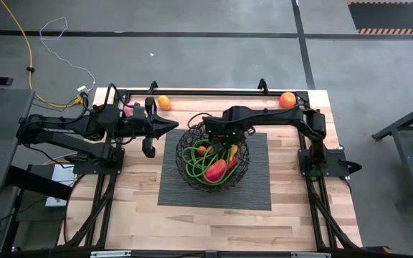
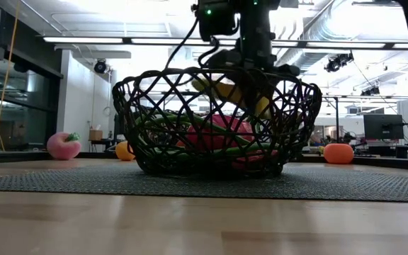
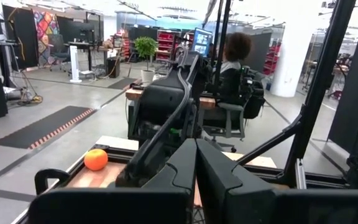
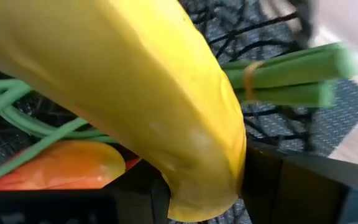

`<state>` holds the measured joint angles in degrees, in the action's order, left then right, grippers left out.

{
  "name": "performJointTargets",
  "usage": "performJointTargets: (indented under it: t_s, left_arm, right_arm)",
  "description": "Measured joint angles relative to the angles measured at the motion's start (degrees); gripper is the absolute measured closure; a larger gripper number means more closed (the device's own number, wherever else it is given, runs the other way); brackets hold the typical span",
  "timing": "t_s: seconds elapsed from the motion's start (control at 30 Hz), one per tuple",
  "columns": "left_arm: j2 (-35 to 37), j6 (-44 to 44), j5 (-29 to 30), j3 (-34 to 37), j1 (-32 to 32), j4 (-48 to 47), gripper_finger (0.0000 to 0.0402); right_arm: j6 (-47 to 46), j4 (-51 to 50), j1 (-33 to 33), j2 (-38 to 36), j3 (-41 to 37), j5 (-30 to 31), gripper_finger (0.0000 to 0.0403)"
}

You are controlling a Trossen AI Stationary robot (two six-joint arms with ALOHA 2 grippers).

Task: Build produce basket
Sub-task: Put the yellow banana into the black wire basket

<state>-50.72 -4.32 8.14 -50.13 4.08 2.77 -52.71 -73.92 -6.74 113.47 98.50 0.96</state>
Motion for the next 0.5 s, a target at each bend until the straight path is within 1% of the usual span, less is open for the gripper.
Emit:
performJointTargets:
  t_s: [0.13,0.4,0.5]
  left_arm:
    - [0.0,0.04,-0.02,0.0,0.0,-0.31,0.0401]
    - [0.0,0.09,-0.04,0.0,-0.02,-1.75,0.0401]
    - [0.0,1.1,-0.04,0.0,0.0,-1.73,0.0401]
  right_arm:
    - [0.08,-0.34,0.15,1.2,0.0,-0.58,0.0256]
    - [0.2,-0.48,0.15,1.84,0.0,-1.39,0.0182]
    - [0.23,-0.6,0.15,1.84,0.0,-0.98,0.0165]
